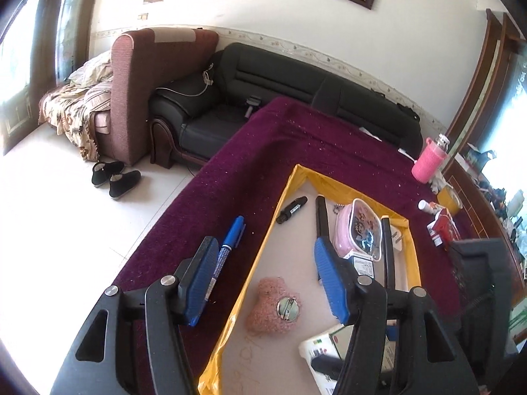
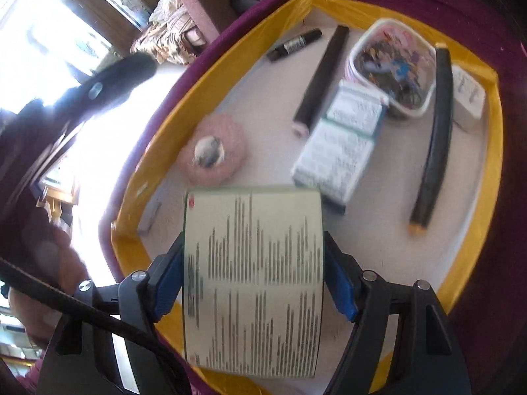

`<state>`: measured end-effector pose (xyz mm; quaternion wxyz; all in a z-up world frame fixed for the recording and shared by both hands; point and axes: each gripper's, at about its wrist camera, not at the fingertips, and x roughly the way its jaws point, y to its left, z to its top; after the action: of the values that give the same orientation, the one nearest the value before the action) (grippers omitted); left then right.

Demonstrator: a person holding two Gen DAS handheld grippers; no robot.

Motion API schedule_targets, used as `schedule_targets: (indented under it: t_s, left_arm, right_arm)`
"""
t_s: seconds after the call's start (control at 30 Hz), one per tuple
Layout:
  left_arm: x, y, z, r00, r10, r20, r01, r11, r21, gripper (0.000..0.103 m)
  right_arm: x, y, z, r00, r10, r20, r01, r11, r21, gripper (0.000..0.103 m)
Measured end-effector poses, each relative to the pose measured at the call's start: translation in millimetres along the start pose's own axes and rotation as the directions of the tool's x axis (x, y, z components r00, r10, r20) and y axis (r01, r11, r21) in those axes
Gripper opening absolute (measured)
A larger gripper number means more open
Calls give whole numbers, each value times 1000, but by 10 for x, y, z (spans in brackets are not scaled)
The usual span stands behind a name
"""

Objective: Organize objects
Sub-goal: 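Lower the white-green medicine box into the tray and open the right gripper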

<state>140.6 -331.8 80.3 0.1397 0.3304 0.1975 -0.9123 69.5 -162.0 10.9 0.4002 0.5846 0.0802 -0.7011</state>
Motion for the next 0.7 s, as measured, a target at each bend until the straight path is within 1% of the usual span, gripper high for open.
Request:
schedule_targets:
  t_s: [0.07,0.17,0.23,0.27,0.3,0.4,0.47,0.5,0.53,0.57,0.6,0.63,0.67,0.7]
  left_arm:
    - [-36,9,-5,1000,-5,14,5,1000,-4,55]
    - [-80,-5,-10,1000,-10,24,11,1000,-10,55]
    - [-121,-7,-13,999,-12,37,13,1000,-13,57]
    - [-140,-12,-13,999,-6,44,6,1000,-14,61]
    - [-164,-19,-15,998,-1,56,2,1000,-17,62]
    - [-223,-51,-21,997,1,79,1,1000,-23,63]
    - [-269,-101,-38,996,-20,89,22,999,-28,63]
    - [-293,-150,-56,995,-41,91,43,999,-27,63]
    - [-311,-202,-79,994,-63,91,65,998,-21,63]
    - [-325,-285,-118,992,-93,86,94,996,-8,63]
    - [-335,-384,-166,990,-120,75,120,993,8,63]
    - [-325,-487,-225,987,-147,58,146,989,25,63]
    - [-287,-616,-297,983,-180,30,178,983,45,63]
    - [-255,-706,-346,979,-201,9,201,978,58,63]
  right_arm:
    - [38,30,48,1000,-4,19,4,1000,-6,78]
    - [42,75,41,999,21,42,-19,999,-31,78]
    - [-63,79,-8,997,47,61,-44,998,-47,78]
    - [-153,62,-27,994,73,78,-69,996,-51,78]
    - [-238,40,-55,992,93,90,-88,995,-50,78]
    - [-562,-118,-162,975,164,147,-160,986,-40,78]
    - [-818,-314,-259,962,181,202,-180,983,-23,78]
    - [-949,-447,-304,957,173,233,-176,984,-7,78]
    - [-1084,-596,-370,953,150,263,-159,987,16,79]
    - [-1206,-776,-433,948,108,300,-130,990,52,79]
    - [-1299,-962,-492,941,78,329,-113,990,88,82]
    - [-1415,-1174,-556,930,80,360,-132,984,123,85]
    - [-1493,-1370,-622,919,87,383,-162,972,169,85]
    - [-1537,-1522,-656,915,77,397,-174,961,215,85]
